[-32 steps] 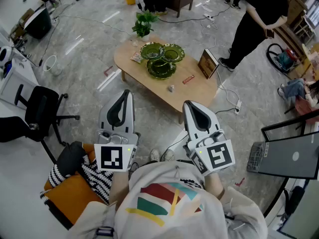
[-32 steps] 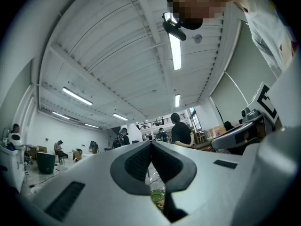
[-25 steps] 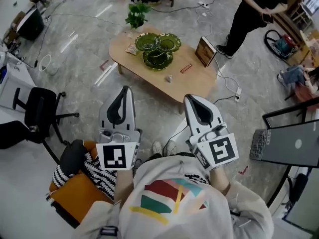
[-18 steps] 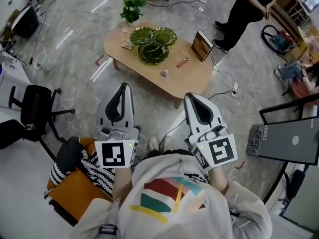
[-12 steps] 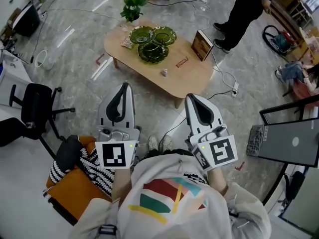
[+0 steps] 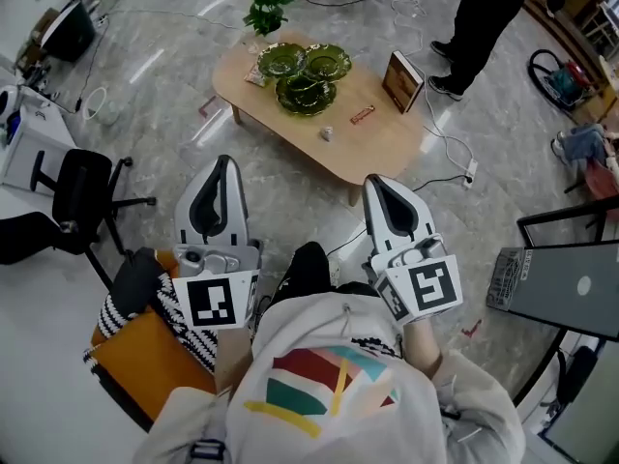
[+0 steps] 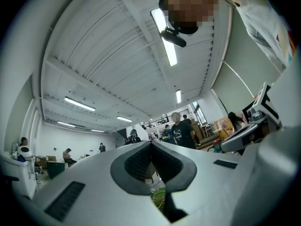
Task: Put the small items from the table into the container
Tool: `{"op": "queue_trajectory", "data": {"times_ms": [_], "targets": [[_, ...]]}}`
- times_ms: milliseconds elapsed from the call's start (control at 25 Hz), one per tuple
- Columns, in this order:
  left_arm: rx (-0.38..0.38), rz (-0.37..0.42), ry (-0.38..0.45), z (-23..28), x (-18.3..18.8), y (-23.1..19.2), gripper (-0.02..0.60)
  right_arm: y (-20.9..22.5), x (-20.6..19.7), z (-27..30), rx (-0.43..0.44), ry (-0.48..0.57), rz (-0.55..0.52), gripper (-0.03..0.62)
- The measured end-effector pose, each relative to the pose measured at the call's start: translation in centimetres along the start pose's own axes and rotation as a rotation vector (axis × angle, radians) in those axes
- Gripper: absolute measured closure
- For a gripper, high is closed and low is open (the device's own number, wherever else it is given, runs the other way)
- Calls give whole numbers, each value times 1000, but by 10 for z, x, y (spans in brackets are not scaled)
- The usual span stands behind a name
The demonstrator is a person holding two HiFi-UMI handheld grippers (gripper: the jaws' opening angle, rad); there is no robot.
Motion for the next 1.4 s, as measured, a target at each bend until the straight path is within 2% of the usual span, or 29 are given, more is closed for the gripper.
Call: {"op": "queue_trajectory", "data": {"times_ms": [200,360,560,760,1000,1120,1240,1400], "targets": [[21,9,-20,10,-4,-3,574,11,-4,1,7,-1,56,580],[19,8,-1,23,-11,-6,574,22,-5,13,-1,3,44,580],[7,-18,7,53,-35,-32,574,27,-17,50,-22,-19,28,580],[13,-83,5,94,-61,-76,574,29,-18,108,-3,-42,26,580],[5,-37,18,170,-85,-150,574,44,-32,209,-29,-109,15,580],[12,-50,36,208,-88,-194,574,52,-27,266,-53,-120,27,580],[3,-79,4,240,-101,-229,574,57,-10,318,-80,-105,42,580],[-27,-114,-7,276,-110,-257,574,65,-5,353,-142,-133,33,580]]}}
Point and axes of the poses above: the fingertips, and each gripper's own axes: z forward along the fingers, y to its right, x out of its top, the point moved 2 cm from there along -z, backward along the fingers, and after that the axes turned 11 degrees about -z, right-handed, at the moved point
